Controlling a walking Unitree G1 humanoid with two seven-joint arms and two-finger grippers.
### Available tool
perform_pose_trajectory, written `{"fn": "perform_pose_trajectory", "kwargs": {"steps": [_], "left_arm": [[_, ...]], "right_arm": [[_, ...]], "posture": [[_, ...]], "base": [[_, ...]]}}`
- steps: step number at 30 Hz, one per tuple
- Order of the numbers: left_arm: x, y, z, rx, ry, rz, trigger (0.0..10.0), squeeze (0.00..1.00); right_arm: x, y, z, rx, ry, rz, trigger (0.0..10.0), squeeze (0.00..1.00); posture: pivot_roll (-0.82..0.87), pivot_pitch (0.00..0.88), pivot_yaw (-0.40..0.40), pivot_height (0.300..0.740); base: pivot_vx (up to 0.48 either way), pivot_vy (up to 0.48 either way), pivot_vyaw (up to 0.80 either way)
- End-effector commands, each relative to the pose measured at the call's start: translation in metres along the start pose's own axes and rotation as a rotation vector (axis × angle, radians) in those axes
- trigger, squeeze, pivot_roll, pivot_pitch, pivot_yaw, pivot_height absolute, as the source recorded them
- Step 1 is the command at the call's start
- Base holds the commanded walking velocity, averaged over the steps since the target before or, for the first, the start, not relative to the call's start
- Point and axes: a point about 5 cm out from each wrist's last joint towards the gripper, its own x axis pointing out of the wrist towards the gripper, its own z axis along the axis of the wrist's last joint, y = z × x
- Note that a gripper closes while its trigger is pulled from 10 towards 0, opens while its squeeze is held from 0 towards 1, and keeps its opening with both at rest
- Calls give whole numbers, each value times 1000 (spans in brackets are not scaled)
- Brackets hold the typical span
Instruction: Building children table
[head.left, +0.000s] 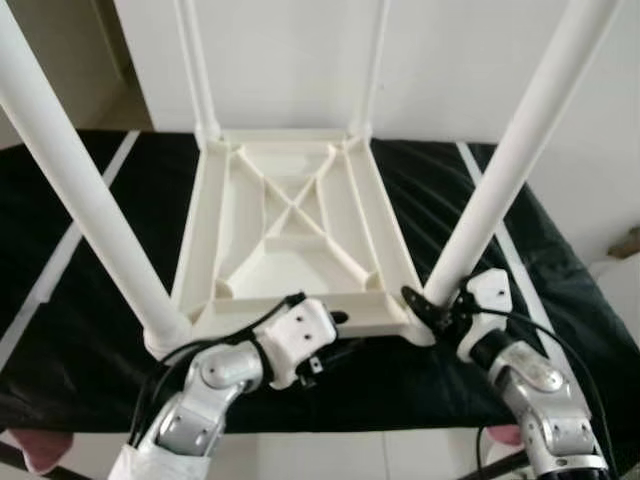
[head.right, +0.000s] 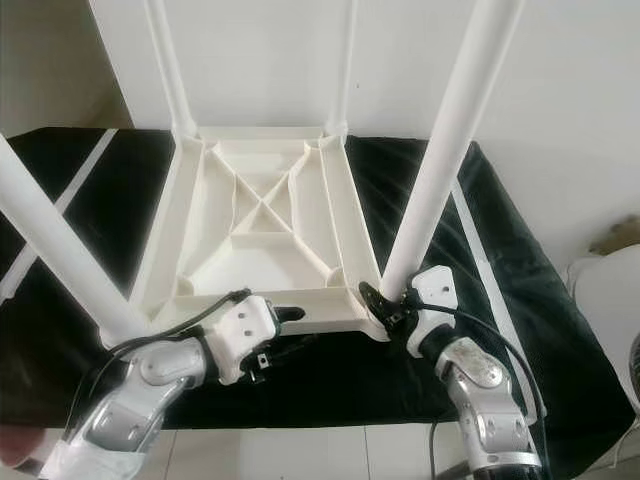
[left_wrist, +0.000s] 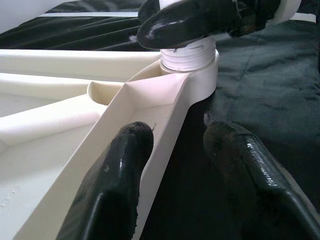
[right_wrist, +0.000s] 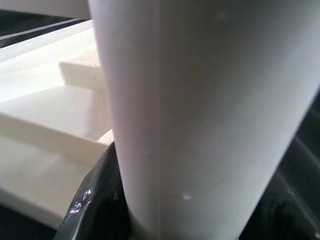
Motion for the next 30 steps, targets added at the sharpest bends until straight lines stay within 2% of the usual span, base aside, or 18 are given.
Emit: {"fn": "perform_pose_trajectory", "kwargs": {"steps": [1,7,11,12,13,14,19,24,30], "left_arm": [[1,-2,-3,8,14,36,10000,0],[3,-5,-2,4,5,29,10000,0],[4,-3,-2,4,5,33,10000,0],[4,-3,-2,4,5,33,10000,0],[4,-2,-1,4,4,36,10000,0],[4,0,-1,5,3,40,10000,0],[5,-1,-1,7,2,41,10000,0],[5,1,0,10,-3,46,10000,0],[5,2,0,12,-5,50,10000,0]], "right_arm": [[-3,1,-12,3,69,-85,10000,0],[-3,4,-17,21,83,-188,10000,0],[-5,13,-22,76,94,-336,10000,0],[-5,13,-22,76,94,-336,10000,0],[-6,15,-24,83,101,-381,10000,0],[-5,20,-27,86,116,-488,10000,0],[0,24,-28,100,118,-624,10000,0],[7,33,-22,143,93,-657,10000,0],[9,36,-20,124,85,-647,10000,0]], "posture": [[-147,105,-21,740],[-152,107,-22,740],[-147,102,-24,740],[-147,102,-24,740],[-145,100,-25,740],[-144,99,-27,740],[-141,94,-23,740],[-139,90,-24,740],[-138,86,-24,740]], "base": [[0,0,0],[0,0,0],[0,0,0],[0,0,0],[0,0,0],[0,0,0],[0,0,0],[0,0,0],[0,0,0]]}}
